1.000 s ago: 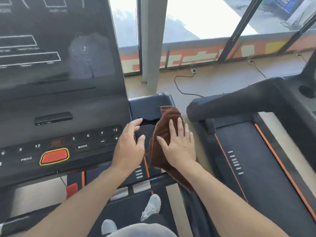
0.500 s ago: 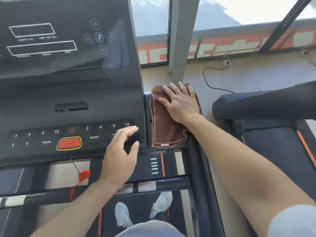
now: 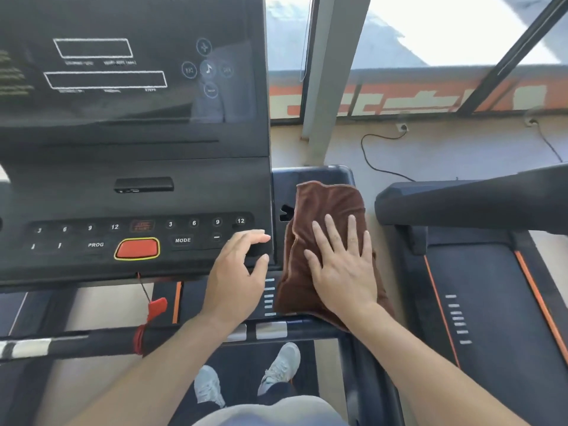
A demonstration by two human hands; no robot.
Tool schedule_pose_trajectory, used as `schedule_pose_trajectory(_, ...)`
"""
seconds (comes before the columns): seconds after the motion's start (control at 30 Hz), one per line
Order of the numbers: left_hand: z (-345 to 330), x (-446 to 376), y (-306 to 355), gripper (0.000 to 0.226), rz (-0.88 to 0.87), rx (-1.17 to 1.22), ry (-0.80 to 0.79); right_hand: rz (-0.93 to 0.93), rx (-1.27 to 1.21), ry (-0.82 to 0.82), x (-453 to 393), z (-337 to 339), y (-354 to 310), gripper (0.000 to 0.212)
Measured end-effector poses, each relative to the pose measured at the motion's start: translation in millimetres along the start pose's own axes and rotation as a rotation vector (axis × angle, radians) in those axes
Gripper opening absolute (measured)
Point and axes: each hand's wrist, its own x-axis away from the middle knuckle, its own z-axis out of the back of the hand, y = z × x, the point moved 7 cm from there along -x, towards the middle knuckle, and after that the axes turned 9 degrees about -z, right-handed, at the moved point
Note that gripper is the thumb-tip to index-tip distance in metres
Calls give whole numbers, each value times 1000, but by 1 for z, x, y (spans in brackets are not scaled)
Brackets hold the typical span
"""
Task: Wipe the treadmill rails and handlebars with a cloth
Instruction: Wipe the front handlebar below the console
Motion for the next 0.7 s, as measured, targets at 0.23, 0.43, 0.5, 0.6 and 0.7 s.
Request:
schedule_pose_trajectory(0.23, 13, 9, -9, 31, 61, -35, 29, 280, -27, -47, -37, -1, -51, 59)
schedule_pose_trajectory(0.43, 12, 12, -12, 27, 73, -45, 61, 255, -55, -63, -107, 14, -67, 63)
schedule_pose_trajectory(0.5, 4, 13, -9, 26, 72, -44, 50, 232, -73, -84, -136, 22, -63, 63)
schedule_pose_trajectory(0.6, -6, 12, -3, 25, 43, -27, 27, 129, -65, -63, -156, 28, -35, 65)
schedule_pose_trajectory(0.7, -9, 16, 2, 25, 7, -13, 31, -56, -197, -64, -145, 30, 3, 65)
